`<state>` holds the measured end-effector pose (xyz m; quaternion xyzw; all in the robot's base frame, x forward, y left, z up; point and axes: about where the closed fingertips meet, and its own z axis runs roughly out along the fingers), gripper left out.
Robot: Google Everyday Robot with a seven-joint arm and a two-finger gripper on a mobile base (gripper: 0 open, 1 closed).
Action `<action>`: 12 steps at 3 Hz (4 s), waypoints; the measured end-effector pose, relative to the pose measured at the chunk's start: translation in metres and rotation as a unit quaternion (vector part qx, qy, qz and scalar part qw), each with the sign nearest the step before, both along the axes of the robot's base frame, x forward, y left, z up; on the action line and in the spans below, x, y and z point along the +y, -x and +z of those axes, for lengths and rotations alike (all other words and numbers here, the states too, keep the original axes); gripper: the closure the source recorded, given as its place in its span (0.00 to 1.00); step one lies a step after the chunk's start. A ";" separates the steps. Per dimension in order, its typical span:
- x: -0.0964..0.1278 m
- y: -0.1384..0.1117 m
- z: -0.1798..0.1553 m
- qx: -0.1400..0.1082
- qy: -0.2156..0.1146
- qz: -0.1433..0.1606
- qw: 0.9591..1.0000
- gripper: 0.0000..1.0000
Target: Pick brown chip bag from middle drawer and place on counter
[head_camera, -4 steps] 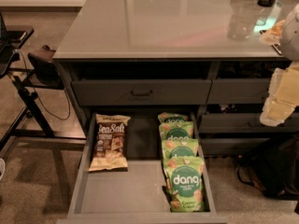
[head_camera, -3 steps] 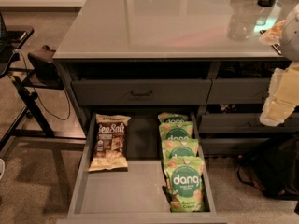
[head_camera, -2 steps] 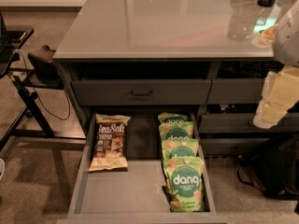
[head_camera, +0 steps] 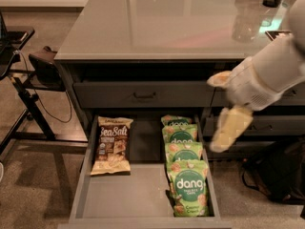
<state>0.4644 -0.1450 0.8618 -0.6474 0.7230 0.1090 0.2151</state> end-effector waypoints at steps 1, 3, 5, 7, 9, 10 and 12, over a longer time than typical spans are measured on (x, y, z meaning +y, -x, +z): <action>0.046 -0.015 -0.074 0.033 -0.075 -0.008 0.997 0.00; 0.131 -0.047 -0.200 0.107 -0.194 -0.096 0.970 0.00; 0.210 -0.092 -0.266 0.100 -0.239 -0.134 0.957 0.00; 0.276 -0.139 -0.338 0.119 -0.207 -0.096 0.966 0.00; 0.281 -0.142 -0.344 0.122 -0.208 -0.098 0.965 0.00; 0.277 -0.157 -0.370 0.125 -0.220 -0.118 0.960 0.00; 0.284 -0.185 -0.421 0.141 -0.226 -0.129 0.955 0.00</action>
Offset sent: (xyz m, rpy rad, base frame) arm 0.0756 0.1308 -0.2240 0.4369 0.1829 -0.2824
